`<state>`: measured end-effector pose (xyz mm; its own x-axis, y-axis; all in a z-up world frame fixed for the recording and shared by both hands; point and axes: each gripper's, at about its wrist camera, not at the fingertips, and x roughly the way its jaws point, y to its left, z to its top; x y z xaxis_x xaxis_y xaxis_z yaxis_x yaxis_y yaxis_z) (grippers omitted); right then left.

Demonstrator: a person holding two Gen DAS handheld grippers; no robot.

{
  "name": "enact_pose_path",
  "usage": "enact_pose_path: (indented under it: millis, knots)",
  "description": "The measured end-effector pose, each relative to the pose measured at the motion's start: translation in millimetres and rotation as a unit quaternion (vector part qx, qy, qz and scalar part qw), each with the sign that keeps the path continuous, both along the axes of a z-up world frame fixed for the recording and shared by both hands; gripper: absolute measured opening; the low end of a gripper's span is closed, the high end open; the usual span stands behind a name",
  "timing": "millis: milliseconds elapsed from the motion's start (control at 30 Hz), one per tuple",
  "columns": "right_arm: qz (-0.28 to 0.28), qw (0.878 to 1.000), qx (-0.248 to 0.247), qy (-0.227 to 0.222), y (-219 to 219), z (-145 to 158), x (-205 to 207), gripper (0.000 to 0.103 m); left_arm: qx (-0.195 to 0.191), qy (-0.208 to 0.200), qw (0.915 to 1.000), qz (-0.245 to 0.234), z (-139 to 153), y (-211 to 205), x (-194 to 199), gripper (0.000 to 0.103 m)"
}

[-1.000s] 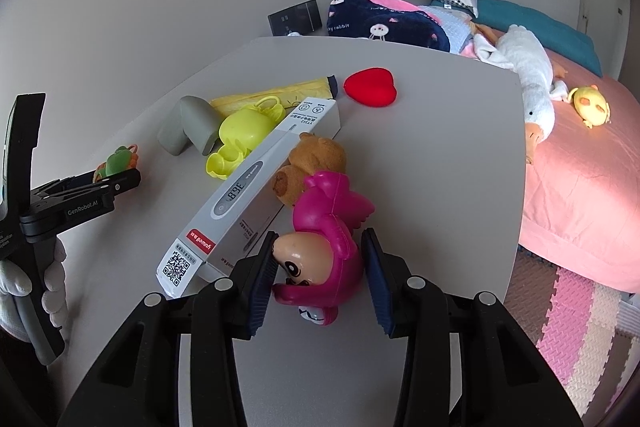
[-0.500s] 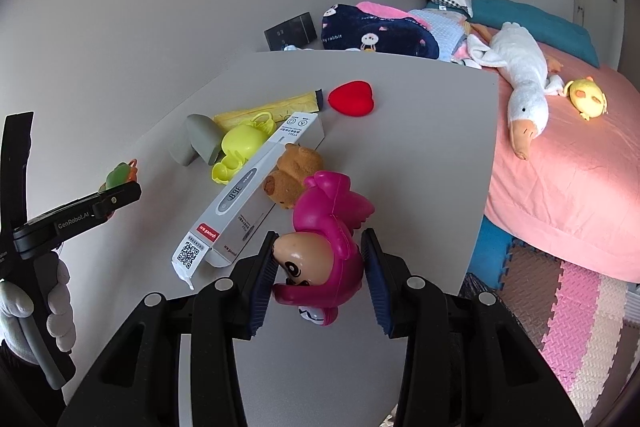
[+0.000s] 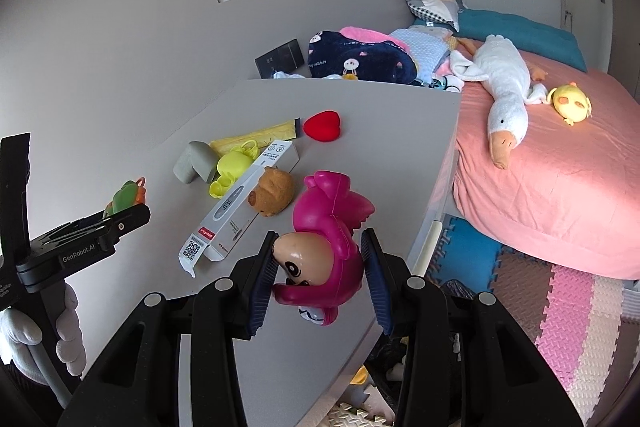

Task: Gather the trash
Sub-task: 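Lift the doll and seahorse rattle and carry them off the desk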

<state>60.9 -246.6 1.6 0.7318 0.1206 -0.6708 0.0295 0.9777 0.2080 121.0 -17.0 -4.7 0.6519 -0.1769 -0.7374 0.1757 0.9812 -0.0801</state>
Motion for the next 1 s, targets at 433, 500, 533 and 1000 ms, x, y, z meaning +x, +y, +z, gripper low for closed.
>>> enact_pose_path:
  millis: [433, 500, 533, 1000]
  knots:
    - [-0.026, 1.000, 0.006, -0.015, -40, 16, -25, 0.044, -0.005, -0.002, 0.9993, -0.038, 10, -50, -16, 0.069]
    - [-0.031, 0.999, 0.008, -0.018, -46, 18, -28, 0.044, -0.005, -0.003, 0.9990, -0.044, 11, -57, -20, 0.069]
    - [-0.033, 0.999, 0.008, -0.019, -50, 19, -30, 0.044, -0.005, -0.003, 0.9989, -0.047, 12, -61, -21, 0.069]
    - [-0.072, 0.997, 0.019, -0.029, -94, 27, -54, 0.044, 0.001, 0.003, 0.9945, -0.105, 13, -124, -36, 0.069]
